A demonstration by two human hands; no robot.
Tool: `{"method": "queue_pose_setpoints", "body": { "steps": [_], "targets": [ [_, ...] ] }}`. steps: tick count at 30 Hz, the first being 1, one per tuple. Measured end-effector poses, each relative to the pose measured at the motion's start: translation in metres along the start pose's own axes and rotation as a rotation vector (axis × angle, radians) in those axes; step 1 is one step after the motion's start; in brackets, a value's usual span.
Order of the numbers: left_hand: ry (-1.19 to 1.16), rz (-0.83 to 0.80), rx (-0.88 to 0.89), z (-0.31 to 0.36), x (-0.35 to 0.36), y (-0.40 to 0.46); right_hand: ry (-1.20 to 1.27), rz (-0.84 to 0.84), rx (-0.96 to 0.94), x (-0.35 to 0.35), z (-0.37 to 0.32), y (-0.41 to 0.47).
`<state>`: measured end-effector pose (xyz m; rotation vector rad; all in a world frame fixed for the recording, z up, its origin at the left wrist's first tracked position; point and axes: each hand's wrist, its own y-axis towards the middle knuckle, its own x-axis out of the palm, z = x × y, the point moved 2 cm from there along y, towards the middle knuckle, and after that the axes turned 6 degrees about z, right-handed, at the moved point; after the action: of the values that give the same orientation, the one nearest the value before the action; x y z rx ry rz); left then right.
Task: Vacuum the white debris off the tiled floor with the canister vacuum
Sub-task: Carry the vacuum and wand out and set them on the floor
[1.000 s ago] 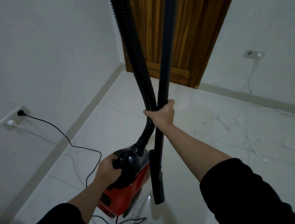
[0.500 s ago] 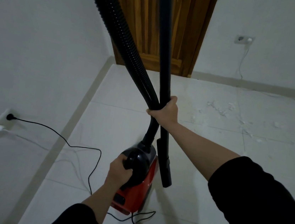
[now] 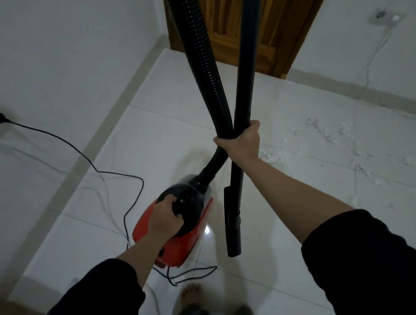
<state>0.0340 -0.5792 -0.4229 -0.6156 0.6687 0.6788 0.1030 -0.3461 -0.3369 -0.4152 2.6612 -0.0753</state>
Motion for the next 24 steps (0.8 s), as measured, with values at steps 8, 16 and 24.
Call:
{"method": "queue_pose_setpoints", "body": {
  "steps": [8,16,24],
  "targets": [
    [0.077,0.022,0.036,-0.051,0.084,0.035,0.051,-0.029,-0.005,0.032,0.093,0.037],
    [0.166,-0.013,0.17,-0.122,0.184,0.087,0.034,-0.044,-0.151,0.078,0.21,0.087],
    [0.337,0.046,0.395,-0.174,0.269,0.128,0.031,-0.057,-0.371,0.109,0.306,0.117]
  ]
}}
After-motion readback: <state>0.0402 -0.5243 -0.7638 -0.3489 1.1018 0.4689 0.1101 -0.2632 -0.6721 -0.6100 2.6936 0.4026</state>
